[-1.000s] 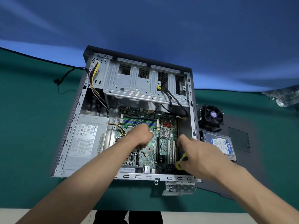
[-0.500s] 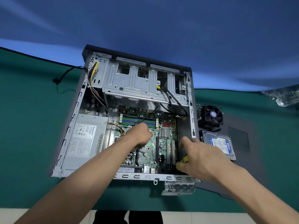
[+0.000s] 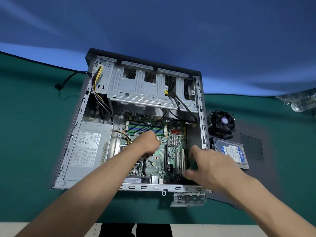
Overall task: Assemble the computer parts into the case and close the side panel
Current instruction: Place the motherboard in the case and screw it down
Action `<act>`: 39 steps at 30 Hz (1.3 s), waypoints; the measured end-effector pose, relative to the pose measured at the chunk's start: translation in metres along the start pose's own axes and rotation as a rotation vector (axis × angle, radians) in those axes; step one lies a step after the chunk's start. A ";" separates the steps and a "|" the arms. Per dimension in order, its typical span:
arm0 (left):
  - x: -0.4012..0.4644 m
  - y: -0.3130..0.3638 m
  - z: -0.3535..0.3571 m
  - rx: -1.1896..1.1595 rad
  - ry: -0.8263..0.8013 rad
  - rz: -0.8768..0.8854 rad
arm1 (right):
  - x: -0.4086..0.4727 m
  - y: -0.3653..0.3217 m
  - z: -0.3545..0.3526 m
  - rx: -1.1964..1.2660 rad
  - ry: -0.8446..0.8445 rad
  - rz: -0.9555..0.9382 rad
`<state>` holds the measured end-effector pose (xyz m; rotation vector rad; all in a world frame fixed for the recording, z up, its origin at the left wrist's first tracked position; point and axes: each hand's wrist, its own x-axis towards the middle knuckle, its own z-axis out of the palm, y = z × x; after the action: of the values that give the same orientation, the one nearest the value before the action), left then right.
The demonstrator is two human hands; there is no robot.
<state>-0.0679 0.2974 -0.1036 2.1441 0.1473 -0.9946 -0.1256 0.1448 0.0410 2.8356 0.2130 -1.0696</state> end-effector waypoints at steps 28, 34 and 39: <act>0.000 0.000 -0.001 -0.071 -0.029 -0.029 | 0.014 -0.009 -0.011 -0.110 -0.065 0.048; 0.002 -0.002 0.000 -0.079 -0.022 -0.036 | 0.011 -0.014 -0.012 -0.182 -0.209 -0.037; 0.000 -0.003 0.001 -0.166 -0.037 -0.071 | 0.019 -0.021 -0.009 -0.397 -0.138 -0.098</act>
<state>-0.0696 0.2994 -0.1057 1.9805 0.2797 -1.0255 -0.1092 0.1687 0.0336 2.4118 0.4955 -1.0945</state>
